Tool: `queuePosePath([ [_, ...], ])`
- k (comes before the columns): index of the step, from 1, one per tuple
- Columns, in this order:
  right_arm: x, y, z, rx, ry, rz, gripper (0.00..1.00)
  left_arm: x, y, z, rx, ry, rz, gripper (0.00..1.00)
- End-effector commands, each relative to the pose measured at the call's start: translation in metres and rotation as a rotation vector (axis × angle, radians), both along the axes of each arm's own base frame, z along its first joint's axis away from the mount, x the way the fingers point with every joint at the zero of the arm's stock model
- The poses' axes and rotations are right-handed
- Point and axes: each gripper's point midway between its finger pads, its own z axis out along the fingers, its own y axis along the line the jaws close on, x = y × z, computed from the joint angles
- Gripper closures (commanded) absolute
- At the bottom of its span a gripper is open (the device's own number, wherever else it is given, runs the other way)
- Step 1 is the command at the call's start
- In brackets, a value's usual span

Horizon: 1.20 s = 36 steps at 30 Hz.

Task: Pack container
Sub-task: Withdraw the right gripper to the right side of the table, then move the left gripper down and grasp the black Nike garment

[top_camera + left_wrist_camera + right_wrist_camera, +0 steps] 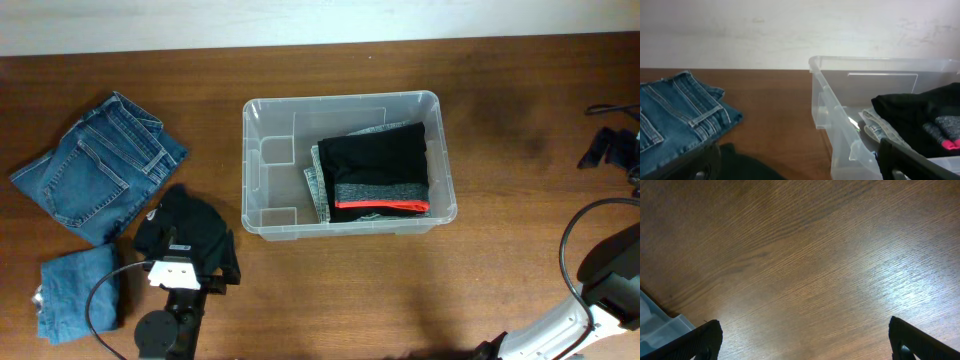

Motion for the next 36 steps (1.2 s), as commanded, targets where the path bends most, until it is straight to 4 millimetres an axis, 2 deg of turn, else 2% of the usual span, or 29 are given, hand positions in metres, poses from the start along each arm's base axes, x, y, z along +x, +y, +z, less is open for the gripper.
queuePosePath([
  [1, 0.001, 0.002, 0.001, 0.009, -0.009, -0.001, 0.02, 0.001, 0.001, 0.011, -0.015, -0.045, 0.006, 0.0],
  [6, 0.001, 0.002, 0.001, 0.009, -0.009, -0.001, 0.02, -0.006, 0.0, 0.046, -0.02, -0.098, -0.002, 0.0],
  [10, 0.001, 0.002, 0.001, 0.009, -0.009, -0.001, 0.02, -0.018, 0.014, 0.078, 0.006, -0.023, 0.077, 0.0],
  [12, 0.001, 0.002, 0.001, 0.009, -0.009, -0.001, 0.02, -0.022, 0.015, 0.103, 0.082, 0.017, 0.072, 0.0],
  [13, 0.001, 0.002, 0.001, 0.009, -0.009, -0.001, 0.02, -0.021, 0.015, 0.12, 0.103, 0.059, 0.069, 0.0],
  [14, 0.001, 0.002, 0.001, 0.009, -0.009, -0.001, 0.02, -0.018, 0.015, 0.128, 0.106, 0.101, 0.066, 0.0],
  [15, 0.001, 0.002, 0.001, 0.009, -0.009, -0.001, 0.02, -0.016, 0.015, 0.13, 0.109, 0.125, 0.065, 0.0],
  [16, 0.001, 0.002, 0.001, 0.009, -0.009, -0.001, 0.02, -0.009, 0.014, 0.132, 0.119, 0.221, 0.06, 0.0],
  [19, 0.001, 0.002, 0.001, 0.009, -0.009, -0.001, 0.02, 0.006, 0.013, 0.115, 0.148, 0.481, 0.046, 0.0],
  [21, 0.001, 0.002, 0.001, 0.009, -0.009, -0.001, 0.02, 0.016, 0.012, 0.085, 0.17, 0.719, 0.032, 0.0],
  [23, 0.001, 0.002, 0.001, 0.009, -0.009, -0.001, 0.02, 0.026, 0.012, 0.064, 0.183, 0.836, 0.028, 0.0],
  [24, 0.001, 0.002, 0.001, 0.009, -0.009, -0.001, 0.02, 0.028, 0.017, 0.042, 0.207, 0.936, 0.047, 0.0],
  [30, 0.001, 0.002, 0.001, 0.009, -0.009, -0.001, 0.02, 0.042, 0.013, -0.018, 0.186, 1.165, 0.041, 0.0],
  [33, 0.001, 0.002, 0.001, 0.009, -0.009, -0.001, 0.02, 0.048, 0.031, -0.04, 0.039, 1.243, 0.224, 0.0],
  [36, 0.001, 0.002, 0.001, 0.009, -0.009, -0.001, 0.02, 0.054, 0.045, -0.053, -0.023, 1.27, 0.297, 0.0],
])
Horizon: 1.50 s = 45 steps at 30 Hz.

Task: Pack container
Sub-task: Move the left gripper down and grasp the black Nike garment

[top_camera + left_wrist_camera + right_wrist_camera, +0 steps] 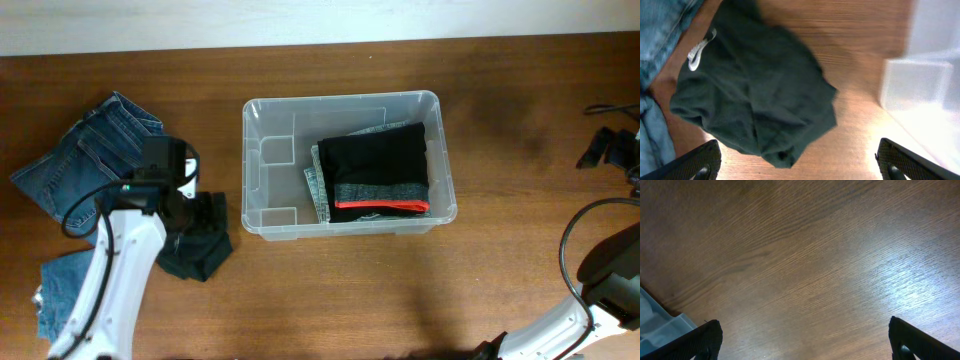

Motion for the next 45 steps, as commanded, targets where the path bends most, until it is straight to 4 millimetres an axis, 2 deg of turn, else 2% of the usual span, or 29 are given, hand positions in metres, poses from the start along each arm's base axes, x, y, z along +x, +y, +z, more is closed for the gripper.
queuePosePath([
  [1, 0.0, 0.001, 0.002, 0.001, -0.008, -0.001, 0.02, 0.011, 0.022, -0.01, -0.007, 0.008, 0.176, 0.0],
  [3, 0.0, 0.001, 0.002, 0.001, -0.008, -0.001, 0.02, 0.014, 0.03, -0.02, -0.011, 0.024, 0.226, 0.0],
  [8, 0.0, 0.001, 0.002, 0.001, -0.008, -0.001, 0.02, 0.016, 0.047, -0.048, -0.049, 0.079, 0.488, 0.0],
  [14, 0.0, 0.001, 0.002, 0.001, -0.008, -0.001, 0.02, 0.014, 0.047, -0.075, -0.066, 0.126, 0.647, 0.0],
  [19, 0.0, 0.001, 0.002, 0.001, -0.008, -0.001, 0.02, 0.006, 0.046, -0.092, -0.064, 0.157, 0.676, 0.0],
  [24, 0.0, 0.001, 0.002, 0.001, -0.008, -0.001, 0.02, -0.012, 0.044, -0.114, -0.054, 0.2, 0.677, 0.0],
  [29, 0.0, 0.001, 0.002, 0.001, -0.008, -0.001, 0.02, -0.02, 0.043, -0.121, -0.05, 0.216, 0.677, 0.0],
  [30, 0.0, 0.001, 0.002, 0.001, -0.008, -0.001, 0.02, -0.021, 0.043, -0.121, -0.049, 0.219, 0.677, 0.03],
  [31, 0.0, 0.001, 0.002, 0.001, -0.008, -0.001, 0.02, -0.022, 0.043, -0.121, -0.048, 0.225, 0.676, 0.09],
  [32, 0.0, 0.001, 0.002, 0.001, -0.008, -0.001, 0.02, -0.024, 0.043, -0.121, -0.046, 0.233, 0.676, 0.21],
  [33, 0.0, 0.001, 0.002, 0.001, -0.008, -0.001, 0.02, -0.025, 0.042, -0.121, -0.045, 0.236, 0.673, 0.23],
  [34, 0.0, 0.001, 0.002, 0.001, -0.008, -0.001, 0.02, -0.025, 0.042, -0.121, -0.045, 0.236, 0.673, 0.34],
  [35, 0.0, 0.001, 0.002, 0.001, -0.008, -0.001, 0.02, -0.025, 0.042, -0.121, -0.045, 0.236, 0.673, 0.38],
  [39, 0.0, 0.001, 0.002, 0.001, -0.008, -0.001, 0.02, -0.025, 0.043, -0.121, -0.041, 0.239, 0.638, 0.68],
  [40, 0.0, 0.001, 0.002, 0.001, -0.008, -0.001, 0.02, -0.025, 0.043, -0.121, -0.041, 0.239, 0.634, 0.73],
  [41, 0.0, 0.001, 0.002, 0.001, -0.008, -0.001, 0.02, -0.025, 0.042, -0.121, -0.039, 0.241, 0.616, 0.84],
  [43, 0.0, 0.001, 0.002, 0.001, -0.008, -0.001, 0.02, -0.025, 0.042, -0.121, -0.037, 0.243, 0.589, 0.98],
  [45, 0.0, 0.001, 0.002, 0.001, -0.008, -0.001, 0.02, -0.023, 0.043, -0.119, -0.036, 0.239, 0.569, 0.99],
])
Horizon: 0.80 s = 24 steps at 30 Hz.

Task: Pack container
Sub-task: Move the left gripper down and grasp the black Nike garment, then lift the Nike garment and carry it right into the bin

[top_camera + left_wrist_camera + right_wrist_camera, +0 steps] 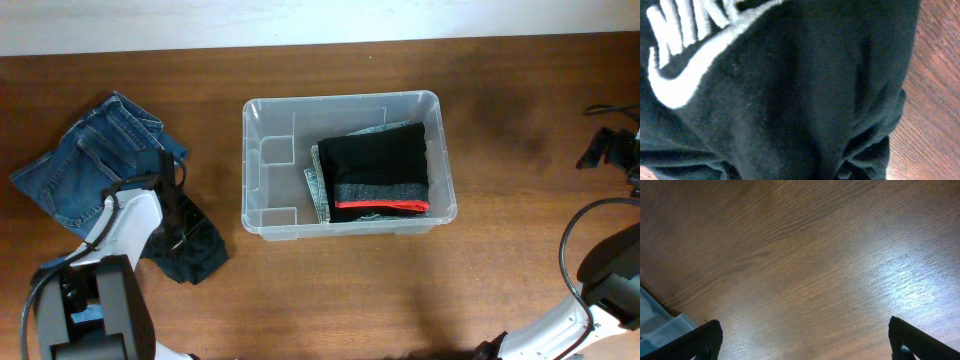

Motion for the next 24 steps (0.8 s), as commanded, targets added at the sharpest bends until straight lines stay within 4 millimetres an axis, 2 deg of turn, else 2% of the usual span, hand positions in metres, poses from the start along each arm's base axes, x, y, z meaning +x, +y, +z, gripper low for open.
queuePosePath([
  [1, 0.0, 0.001, 0.002, 0.0, -0.008, 0.0, 0.02, -0.02, 0.004, -0.013, 0.024, 0.087, -0.058, 0.99],
  [5, 0.0, 0.001, 0.002, 0.0, -0.008, 0.0, 0.02, -0.003, 0.005, 0.016, 0.023, 0.057, -0.12, 0.99],
  [8, 0.0, 0.001, 0.002, 0.0, -0.008, 0.0, 0.02, 0.016, 0.007, 0.058, 0.038, -0.003, -0.24, 0.99],
  [14, 0.0, 0.001, 0.002, 0.0, -0.008, 0.0, 0.02, 0.035, 0.004, 0.118, 0.056, -0.118, -0.272, 0.99],
  [16, 0.0, 0.001, 0.002, 0.0, -0.008, 0.0, 0.02, 0.048, -0.011, 0.147, 0.038, -0.213, -0.306, 0.99],
  [19, 0.0, 0.001, 0.002, 0.0, -0.008, 0.0, 0.02, 0.059, -0.029, 0.171, 0.012, -0.295, -0.348, 0.99],
  [21, 0.0, 0.001, 0.002, 0.0, -0.008, 0.0, 0.02, 0.068, -0.05, 0.19, -0.021, -0.357, -0.398, 0.99],
  [22, 0.0, 0.001, 0.002, 0.0, -0.008, 0.0, 0.02, 0.075, -0.071, 0.209, -0.038, -0.41, -0.453, 0.99],
  [24, 0.0, 0.001, 0.002, 0.0, -0.008, 0.0, 0.02, 0.081, -0.099, 0.232, -0.042, -0.474, -0.526, 0.99],
])
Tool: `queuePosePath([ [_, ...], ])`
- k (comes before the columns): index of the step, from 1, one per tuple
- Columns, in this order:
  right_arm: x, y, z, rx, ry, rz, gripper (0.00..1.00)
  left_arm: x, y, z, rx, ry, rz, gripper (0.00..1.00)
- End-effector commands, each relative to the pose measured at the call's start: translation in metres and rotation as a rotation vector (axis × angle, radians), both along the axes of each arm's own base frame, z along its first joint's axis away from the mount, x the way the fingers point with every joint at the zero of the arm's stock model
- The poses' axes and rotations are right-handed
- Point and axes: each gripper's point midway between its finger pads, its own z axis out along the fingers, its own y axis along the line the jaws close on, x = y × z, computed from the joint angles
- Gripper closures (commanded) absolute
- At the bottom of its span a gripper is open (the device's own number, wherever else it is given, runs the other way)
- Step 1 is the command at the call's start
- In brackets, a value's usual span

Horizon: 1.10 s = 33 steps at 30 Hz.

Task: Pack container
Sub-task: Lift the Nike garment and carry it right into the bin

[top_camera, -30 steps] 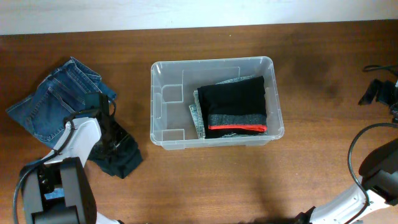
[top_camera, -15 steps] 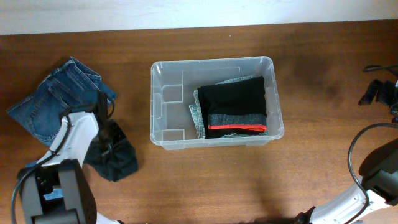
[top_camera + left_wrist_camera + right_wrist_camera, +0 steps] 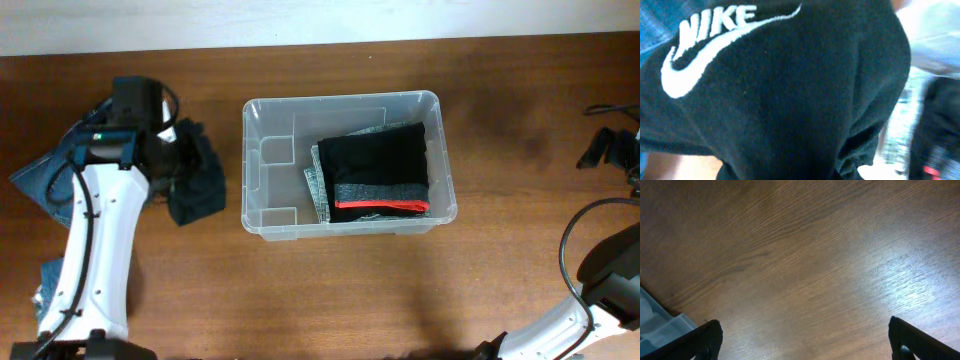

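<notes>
A black Nike garment (image 3: 196, 176) hangs bunched from my left gripper (image 3: 168, 156), just left of the clear plastic container (image 3: 340, 98). In the left wrist view the garment (image 3: 790, 100) with its white logo (image 3: 715, 40) fills the frame and hides the fingers; the gripper is shut on it. Inside the container lie a folded black garment with a grey and red band (image 3: 378, 170) and a grey patterned cloth (image 3: 317, 188) under it. My right gripper (image 3: 802, 340) is open over bare wood, holding nothing.
Folded blue jeans (image 3: 40, 182) lie at the far left, partly under my left arm. A smaller folded denim piece (image 3: 45, 290) sits at the front left. A black object (image 3: 610, 148) and cable lie at the right edge. The container's corner (image 3: 655, 327) shows lower left in the right wrist view.
The left gripper was down on the black garment at the front left of the table. Now it holds the garment raised, farther back, beside the container's left wall. The right arm is unchanged.
My left gripper sat low and open at the table's front, the black garment just ahead of it. Then it was open above the garment, then pressed into it. Now the garment hangs from it beside the container. The right gripper stayed open over the wood.
</notes>
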Motion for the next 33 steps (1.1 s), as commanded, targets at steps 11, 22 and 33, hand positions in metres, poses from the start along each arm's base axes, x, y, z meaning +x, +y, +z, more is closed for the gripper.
queuePosePath([
  [11, 0.0, 0.001, 0.002, 0.0, -0.008, -0.001, 0.02, 0.019, -0.157, 0.094, -0.089, -0.315, -0.398, 0.99],
  [22, 0.0, 0.001, 0.002, 0.0, -0.008, -0.001, 0.02, 0.061, -0.182, -0.021, 0.058, -0.112, -0.407, 0.99],
  [33, 0.0, 0.001, 0.002, 0.0, -0.008, -0.001, 0.02, 0.08, -0.179, -0.093, 0.156, -0.012, -0.412, 0.99],
])
